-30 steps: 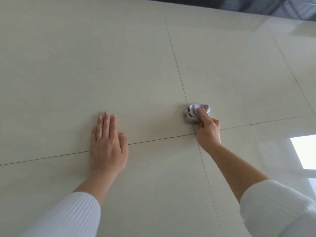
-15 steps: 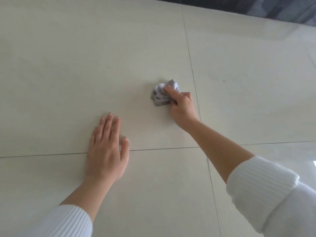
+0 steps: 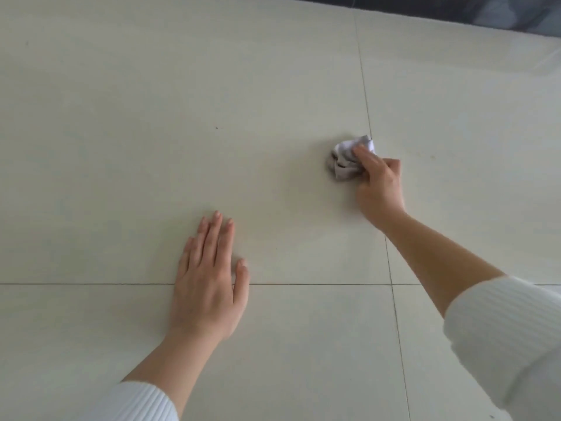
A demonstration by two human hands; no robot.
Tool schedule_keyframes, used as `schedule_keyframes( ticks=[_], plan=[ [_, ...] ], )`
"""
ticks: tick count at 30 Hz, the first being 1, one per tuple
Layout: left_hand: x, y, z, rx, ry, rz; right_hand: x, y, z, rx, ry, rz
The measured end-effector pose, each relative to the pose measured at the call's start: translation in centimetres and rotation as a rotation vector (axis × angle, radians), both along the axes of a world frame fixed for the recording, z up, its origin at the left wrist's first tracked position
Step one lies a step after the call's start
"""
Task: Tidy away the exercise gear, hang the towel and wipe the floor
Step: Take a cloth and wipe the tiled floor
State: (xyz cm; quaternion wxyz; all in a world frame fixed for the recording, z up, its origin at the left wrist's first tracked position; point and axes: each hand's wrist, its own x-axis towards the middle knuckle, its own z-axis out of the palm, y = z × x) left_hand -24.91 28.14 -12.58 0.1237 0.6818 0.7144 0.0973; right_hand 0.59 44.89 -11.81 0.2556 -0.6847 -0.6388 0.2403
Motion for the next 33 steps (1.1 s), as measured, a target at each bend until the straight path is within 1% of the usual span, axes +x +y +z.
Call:
schedule_keyframes(
  ticks=[2, 3, 4, 5, 7, 9, 10, 13, 15, 16, 17, 19, 20, 22, 23, 24, 26, 28, 29, 31, 32, 33],
  plan=[
    [0.0, 0.1, 0.1, 0.011, -0.002, -0.001, -2.4, 3.4, 0.7, -0.057, 0.083, -0.185],
    [0.0, 0.1, 0.1, 0.015, -0.004, 0.000, -4.2, 4.5, 0.9, -0.070, 0.103, -0.227],
    [0.0, 0.1, 0.2, 0.017, -0.007, 0.003, -6.0, 5.1, 1.0, -0.075, 0.097, -0.221],
    [0.0, 0.1, 0.2, 0.017, -0.009, 0.005, -7.5, 5.3, 0.8, -0.066, 0.065, -0.150],
    [0.0, 0.2, 0.3, 0.009, -0.013, 0.006, -9.9, 4.3, 0.1, -0.027, 0.037, 0.063],
    [0.0, 0.2, 0.3, 0.003, -0.015, 0.009, -11.1, 1.5, -0.5, -0.022, 0.089, 0.268],
    [0.0, 0.2, 0.4, -0.001, -0.013, 0.007, -11.1, -0.5, -0.5, -0.028, 0.107, 0.353],
    [0.0, 0.2, 0.5, -0.016, 0.007, -0.003, -9.4, -6.3, 0.7, -0.015, 0.061, 0.623],
    [0.0, 0.3, 0.6, -0.025, 0.016, -0.003, -7.6, -6.9, 1.1, 0.036, 0.037, 0.795],
    [0.0, 0.3, 0.6, -0.024, 0.011, 0.000, -6.9, -5.7, 0.7, 0.065, 0.007, 0.813],
    [0.0, 0.2, 0.6, -0.023, 0.005, 0.002, -6.7, -4.1, 0.8, 0.081, -0.029, 0.772],
    [0.0, 0.2, 0.6, -0.023, -0.002, 0.000, -7.4, -0.5, 0.8, 0.085, -0.047, 0.555],
    [0.0, 0.2, 0.6, -0.020, 0.001, -0.002, -8.2, 1.2, 0.9, 0.065, 0.002, 0.439],
    [-0.1, 0.1, 0.6, -0.017, 0.001, -0.006, -10.4, 4.6, 1.4, -0.016, 0.200, 0.246],
    [-0.1, 0.1, 0.6, -0.016, -0.002, -0.007, -11.8, 6.2, 1.7, -0.051, 0.225, 0.163],
    [-0.1, 0.1, 0.5, -0.015, -0.003, -0.007, -13.3, 7.5, 1.8, -0.089, 0.186, 0.104],
    [-0.1, 0.2, 0.5, -0.016, -0.002, -0.005, -16.2, 8.8, 1.5, -0.170, 0.092, 0.104],
    [-0.1, 0.2, 0.4, -0.013, -0.004, -0.005, -18.7, 8.2, 1.8, -0.161, 0.042, 0.203],
    [-0.1, 0.2, 0.4, -0.013, -0.006, -0.006, -19.4, 7.6, 1.9, -0.129, 0.055, 0.268],
    [-0.2, 0.2, 0.4, -0.010, -0.006, -0.002, -19.9, 5.5, 2.9, -0.116, 0.155, 0.383],
    [-0.2, 0.2, 0.3, -0.007, -0.005, 0.000, -19.7, 4.5, 3.1, -0.136, 0.215, 0.454],
    [-0.1, 0.2, 0.3, -0.004, -0.006, -0.001, -19.3, 3.4, 3.4, -0.158, 0.215, 0.539]
  ],
)
